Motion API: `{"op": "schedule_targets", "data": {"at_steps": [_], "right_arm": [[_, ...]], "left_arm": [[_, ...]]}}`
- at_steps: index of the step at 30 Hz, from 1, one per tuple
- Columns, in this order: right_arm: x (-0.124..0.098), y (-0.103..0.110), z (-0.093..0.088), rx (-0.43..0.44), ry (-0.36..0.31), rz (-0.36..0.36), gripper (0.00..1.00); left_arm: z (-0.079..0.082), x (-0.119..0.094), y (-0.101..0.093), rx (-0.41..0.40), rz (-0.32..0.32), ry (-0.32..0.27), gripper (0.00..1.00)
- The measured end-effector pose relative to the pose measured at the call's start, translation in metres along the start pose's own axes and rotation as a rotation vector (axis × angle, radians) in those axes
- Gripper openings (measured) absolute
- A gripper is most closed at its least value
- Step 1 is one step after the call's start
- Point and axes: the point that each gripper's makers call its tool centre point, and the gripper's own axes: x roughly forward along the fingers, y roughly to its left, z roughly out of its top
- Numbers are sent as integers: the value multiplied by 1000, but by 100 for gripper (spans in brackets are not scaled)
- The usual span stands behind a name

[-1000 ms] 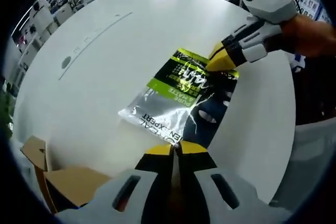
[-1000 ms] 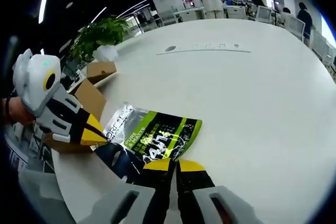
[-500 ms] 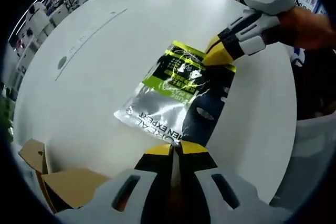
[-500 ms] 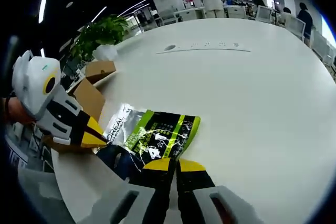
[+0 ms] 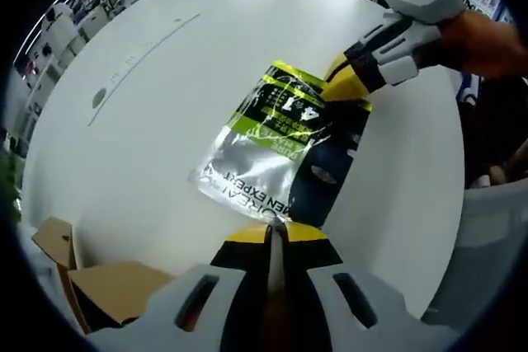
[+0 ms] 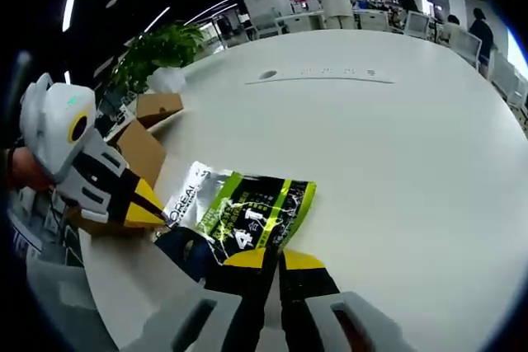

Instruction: Operate the shoe box by opening the lid, removing the specified soft item, and placing it in the target area until the item is outside and the box remains undamaged.

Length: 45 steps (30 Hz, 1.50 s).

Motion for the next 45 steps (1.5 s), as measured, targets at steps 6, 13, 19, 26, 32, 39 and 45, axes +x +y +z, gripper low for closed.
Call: {"op": "schedule_targets", "data": {"at_steps": [6, 13, 19, 26, 32, 39, 45], "right_arm": [[-6, 2, -1, -1, 0, -8, 0], [-12, 5, 3, -7, 0, -12, 1], [-17, 3, 5, -10, -8, -32, 3], [-38, 13, 21, -16, -51, -37, 4], [-55, 28, 30, -10, -99, -23, 9], [-65, 43, 41, -10, -151, 3, 17], [-73, 60, 41, -31, -174, 27, 22]], "left_arm": [[3, -9, -1, -11, -3, -13, 4], [7, -21, 0, -48, -9, -46, 4], [14, -36, 2, -101, -13, -92, 5], [24, -58, 1, -164, -19, -165, 10], [27, -79, 7, -200, 8, -219, 17], [20, -102, 14, -214, 34, -258, 21], [12, -123, 19, -234, 46, -299, 27]]}}
